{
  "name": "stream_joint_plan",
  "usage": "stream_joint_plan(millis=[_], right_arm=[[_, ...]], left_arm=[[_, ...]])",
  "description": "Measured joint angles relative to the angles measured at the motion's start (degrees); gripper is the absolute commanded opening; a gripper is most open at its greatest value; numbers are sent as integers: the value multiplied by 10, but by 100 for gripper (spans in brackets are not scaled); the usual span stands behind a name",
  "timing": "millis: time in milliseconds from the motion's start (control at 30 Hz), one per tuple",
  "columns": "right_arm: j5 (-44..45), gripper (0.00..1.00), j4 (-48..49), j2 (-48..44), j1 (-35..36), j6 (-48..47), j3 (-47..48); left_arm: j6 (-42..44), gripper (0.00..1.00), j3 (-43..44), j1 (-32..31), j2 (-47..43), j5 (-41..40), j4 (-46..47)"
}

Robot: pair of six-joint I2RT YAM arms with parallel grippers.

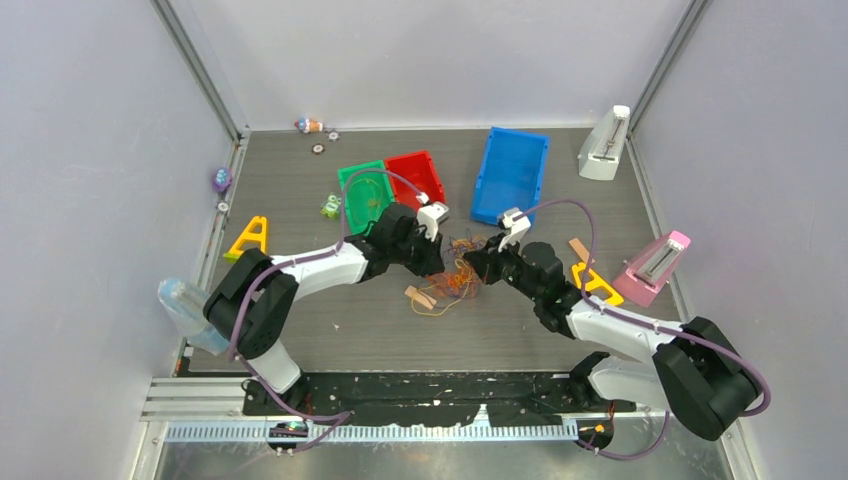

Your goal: Untangle the cables

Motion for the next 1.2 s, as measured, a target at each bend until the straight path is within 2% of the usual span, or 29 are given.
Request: stream_joint_plan(millis=[133,267,467,567,867,900,1067,1200], right_arm=[[64,5,-34,-14,0,4,0],[141,5,-72,-26,0,13,0],[174,5,-88,-26,-1,15,0],[174,5,-89,-26,-1,15,0],[162,6,-89,-24,-1,15,0],[160,6,-89,-24,-1,15,0],[156,5,-89,-24,-1,16,0],[167,5,-90,-25,-1,17,0]], left_arm=[[-1,2,0,0,0,-3,-7],[-1,18,0,0,-2,-24,-16],[3,59,0,0,-2,-27,-27],[4,64,1,0,-2,-23,-31],[-3,61,69,-1,67,-27,-61],[-3,57,76,-2,77,-27,-67],[-6,0,133,-9,134,-32,-112],[-2,0,127,-13,127,-44,-120]])
